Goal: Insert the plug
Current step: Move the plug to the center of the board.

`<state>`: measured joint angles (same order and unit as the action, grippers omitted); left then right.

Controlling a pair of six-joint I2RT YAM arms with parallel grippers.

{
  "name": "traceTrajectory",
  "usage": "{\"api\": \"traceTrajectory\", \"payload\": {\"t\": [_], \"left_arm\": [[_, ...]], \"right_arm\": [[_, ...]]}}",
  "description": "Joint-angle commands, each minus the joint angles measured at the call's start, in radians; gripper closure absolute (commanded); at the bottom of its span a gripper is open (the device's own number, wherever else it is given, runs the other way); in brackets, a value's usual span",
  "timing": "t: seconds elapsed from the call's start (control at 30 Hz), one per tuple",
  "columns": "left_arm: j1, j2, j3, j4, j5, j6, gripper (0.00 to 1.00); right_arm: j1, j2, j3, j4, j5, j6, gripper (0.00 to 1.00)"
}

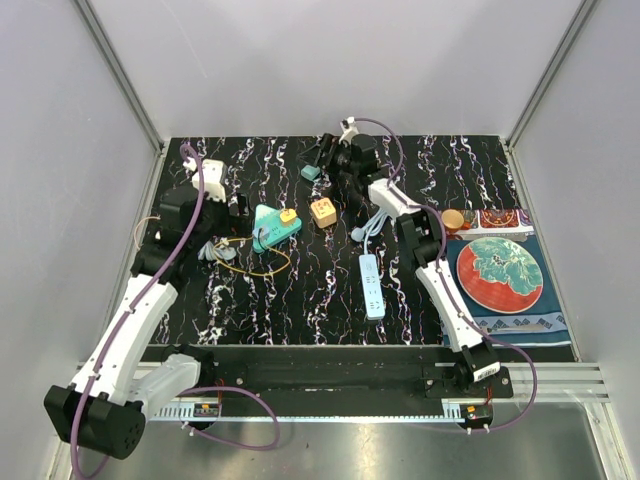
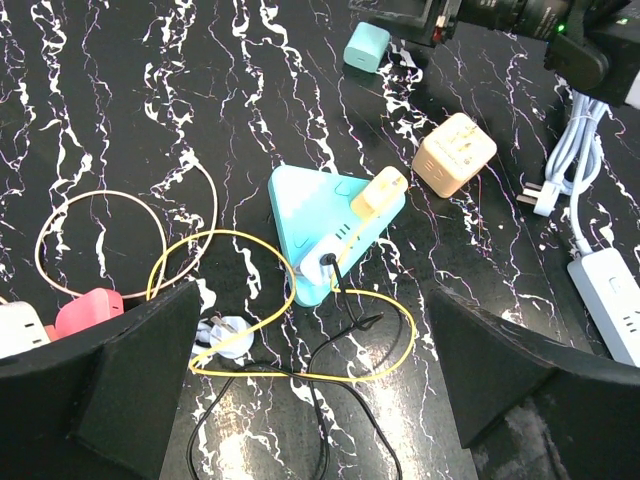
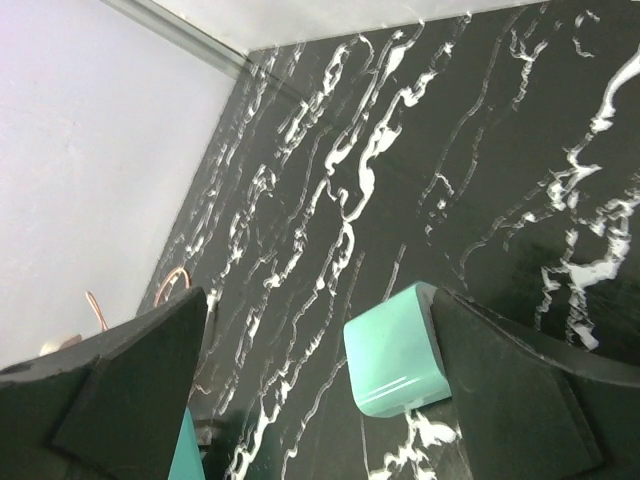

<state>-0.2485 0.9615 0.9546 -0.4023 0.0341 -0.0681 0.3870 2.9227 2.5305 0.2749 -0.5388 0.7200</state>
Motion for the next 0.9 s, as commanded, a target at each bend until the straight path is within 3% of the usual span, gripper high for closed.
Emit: {"api": "traceTrajectory", "payload": {"t": [0.0, 0.17, 0.4, 0.57, 0.73, 0.87], "left_arm": [[0.005, -0.037, -0.011, 0.036, 0.026, -0.001, 0.01], [0.006, -0.056, -0.02, 0.037, 0.026, -0.001, 0.01], [0.005, -0.096, -0.039, 0.042, 0.029, -0.004, 0.01], [0.005, -0.127, -0.05, 0.042, 0.033, -0.012, 0.01], [0.006, -0.1, -0.031, 0.039, 0.036, -0.033, 0.01], [0.006, -0.018, 0.016, 0.019, 0.038, -0.065, 0.01]], "right_arm": [[0.023, 0.012, 0.047, -0.042, 0.002, 0.035, 0.01], [0.047, -0.008, 0.027, -0.049, -0.088, 0.035, 0.01], [0.11, -0.186, -0.212, -0.005, -0.327, -0.054, 0.02], [0.13, -0.392, -0.433, 0.035, -0.374, -0.092, 0.02], [0.118, -0.627, -0.624, -0.074, -0.227, -0.247, 0.01], [0.081, -0.782, -0.772, -0.172, 0.009, -0.341, 0.0]]}}
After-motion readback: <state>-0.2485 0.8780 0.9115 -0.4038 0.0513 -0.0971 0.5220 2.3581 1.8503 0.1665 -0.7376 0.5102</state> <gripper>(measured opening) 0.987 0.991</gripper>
